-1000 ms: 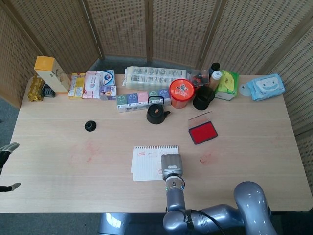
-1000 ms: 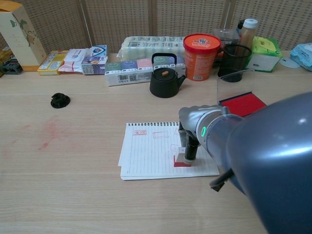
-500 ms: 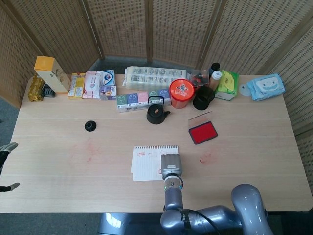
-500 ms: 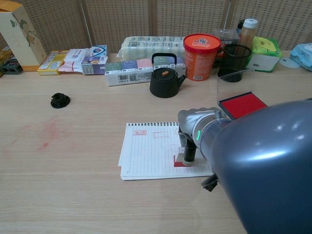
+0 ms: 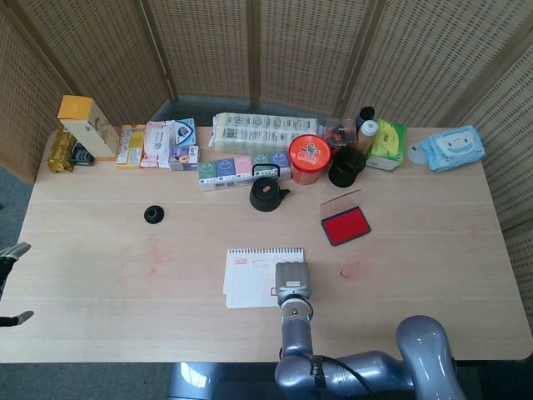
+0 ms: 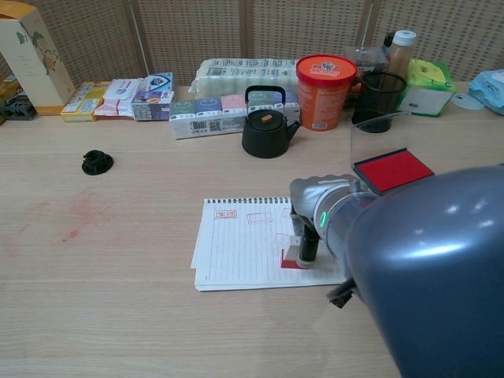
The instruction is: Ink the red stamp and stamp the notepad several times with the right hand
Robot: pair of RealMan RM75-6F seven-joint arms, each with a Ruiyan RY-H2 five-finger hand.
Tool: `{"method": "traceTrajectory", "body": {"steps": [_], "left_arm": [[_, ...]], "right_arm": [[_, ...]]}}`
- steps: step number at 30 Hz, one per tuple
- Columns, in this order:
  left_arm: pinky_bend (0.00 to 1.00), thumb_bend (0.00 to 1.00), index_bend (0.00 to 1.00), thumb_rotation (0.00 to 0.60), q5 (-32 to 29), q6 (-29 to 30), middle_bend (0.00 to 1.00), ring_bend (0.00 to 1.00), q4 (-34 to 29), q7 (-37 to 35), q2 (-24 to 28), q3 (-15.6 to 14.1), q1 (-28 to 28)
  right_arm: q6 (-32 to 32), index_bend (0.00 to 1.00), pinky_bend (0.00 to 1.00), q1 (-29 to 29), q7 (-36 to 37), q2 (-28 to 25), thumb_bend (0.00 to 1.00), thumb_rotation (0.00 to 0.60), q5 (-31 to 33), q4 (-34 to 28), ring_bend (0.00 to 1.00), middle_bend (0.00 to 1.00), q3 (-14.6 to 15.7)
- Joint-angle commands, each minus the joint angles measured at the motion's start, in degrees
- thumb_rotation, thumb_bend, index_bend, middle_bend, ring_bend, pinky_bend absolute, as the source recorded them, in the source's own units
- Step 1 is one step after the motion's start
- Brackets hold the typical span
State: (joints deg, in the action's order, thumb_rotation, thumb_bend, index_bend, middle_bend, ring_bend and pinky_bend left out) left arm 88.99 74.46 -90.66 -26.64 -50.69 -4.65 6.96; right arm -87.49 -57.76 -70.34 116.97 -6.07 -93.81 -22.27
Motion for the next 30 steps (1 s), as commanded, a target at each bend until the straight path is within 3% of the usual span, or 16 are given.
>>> {"method": "traceTrajectory", "body": {"steps": [1, 13, 22, 30], "left_arm": [[0.01, 0.0, 0.0, 0.6, 0.0, 0.0, 0.0, 0.0, 0.0, 0.0, 0.0, 0.0, 0.0], [0.01, 0.0, 0.0, 0.6, 0.1, -0.1, 0.0, 0.0, 0.0, 0.0, 0.0, 0.0, 0.0], [0.01, 0.0, 0.0, 0.6, 0.1, -0.7, 0.0, 0.0, -0.2, 0.7, -0.1, -0.2, 0.3], [0.01, 0.0, 0.0, 0.6, -0.2, -0.6, 0.0, 0.0, -0.5, 1.2, -0.2, -0.1, 0.2]], "right_arm": [[0.1, 0.78, 1.0, 0.2, -0.2, 0.1, 0.6, 0.6, -0.1, 0.1, 1.0, 1.0, -0.1], [-1.5, 0.78, 1.0, 0.6, -1.8, -0.6, 0.6, 0.6, -0.6, -2.1, 1.0, 1.0, -1.4], [-9.3, 0.78, 1.0, -1.0, -5.2, -6.8, 0.6, 0.6, -1.2, -14.3, 1.0, 1.0, -8.7], [-9.3, 0.78, 1.0, 1.0, -4.2, -12.3, 0.6, 0.6, -0.1, -17.5, 1.0, 1.0, -10.1]]}}
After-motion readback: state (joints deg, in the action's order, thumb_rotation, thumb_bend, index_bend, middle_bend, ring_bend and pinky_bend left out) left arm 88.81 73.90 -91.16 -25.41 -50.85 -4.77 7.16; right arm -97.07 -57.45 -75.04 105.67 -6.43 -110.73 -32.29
